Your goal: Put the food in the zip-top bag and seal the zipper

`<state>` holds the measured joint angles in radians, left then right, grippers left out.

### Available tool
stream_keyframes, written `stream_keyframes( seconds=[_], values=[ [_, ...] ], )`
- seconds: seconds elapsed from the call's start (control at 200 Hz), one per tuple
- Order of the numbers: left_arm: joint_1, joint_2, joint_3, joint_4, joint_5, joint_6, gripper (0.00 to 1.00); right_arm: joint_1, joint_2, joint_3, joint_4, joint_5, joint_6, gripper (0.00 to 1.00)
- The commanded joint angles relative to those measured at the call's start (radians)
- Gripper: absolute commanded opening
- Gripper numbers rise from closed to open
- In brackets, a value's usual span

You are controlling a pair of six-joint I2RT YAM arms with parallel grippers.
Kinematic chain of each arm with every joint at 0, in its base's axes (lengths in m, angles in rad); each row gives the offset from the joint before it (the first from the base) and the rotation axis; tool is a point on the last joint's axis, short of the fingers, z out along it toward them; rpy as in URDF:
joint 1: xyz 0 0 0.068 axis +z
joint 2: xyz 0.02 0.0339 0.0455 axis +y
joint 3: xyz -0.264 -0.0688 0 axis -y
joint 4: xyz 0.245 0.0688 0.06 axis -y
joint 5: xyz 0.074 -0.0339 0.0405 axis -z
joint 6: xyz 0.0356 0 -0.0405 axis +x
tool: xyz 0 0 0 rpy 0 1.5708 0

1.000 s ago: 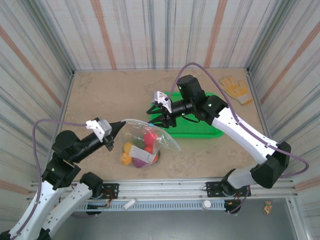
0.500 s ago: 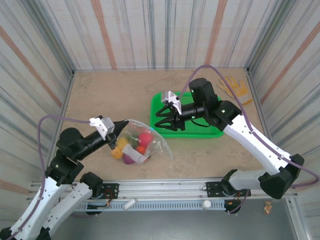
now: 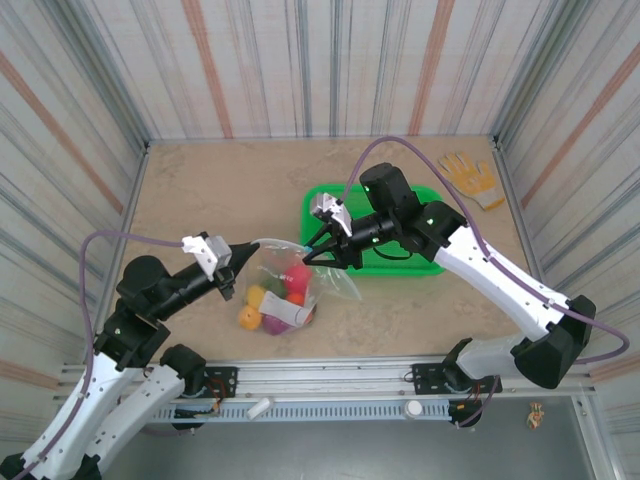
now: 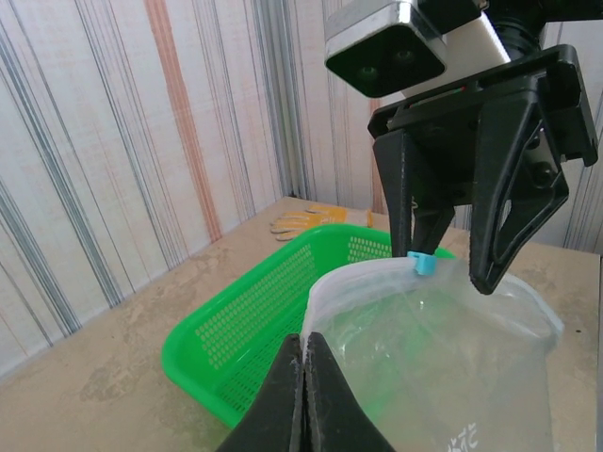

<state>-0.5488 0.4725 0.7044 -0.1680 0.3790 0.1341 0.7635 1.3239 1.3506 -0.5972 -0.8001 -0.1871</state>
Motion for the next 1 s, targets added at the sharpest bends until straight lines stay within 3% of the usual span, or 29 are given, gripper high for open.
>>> stream_keyframes(
  seconds=[0.0,0.15,0.426,0.726,0.997],
  values=[
    [0.004,-0.008,-0.003,0.06,0.027,-0.01,0.0,-0.014,0.015,0.022,-0.041,0.012,0.003,0.29],
    [0.005,-0.012,0.003,0.051,0.028,-0.005,0.0,-0.021,0.025,0.02,-0.04,0.0,-0.006,0.16],
    [0.006,-0.012,0.009,0.043,0.009,0.0,0.0,-0.023,0.015,0.031,-0.061,-0.008,-0.032,0.04],
    [0.005,-0.04,0.031,0.006,-0.187,0.034,0.0,-0.053,-0.014,0.041,-0.204,0.052,-0.12,0.02],
    [0.005,-0.031,0.057,-0.02,-0.211,0.057,0.0,-0.053,-0.027,0.032,-0.3,0.12,-0.181,0.02]
  ],
)
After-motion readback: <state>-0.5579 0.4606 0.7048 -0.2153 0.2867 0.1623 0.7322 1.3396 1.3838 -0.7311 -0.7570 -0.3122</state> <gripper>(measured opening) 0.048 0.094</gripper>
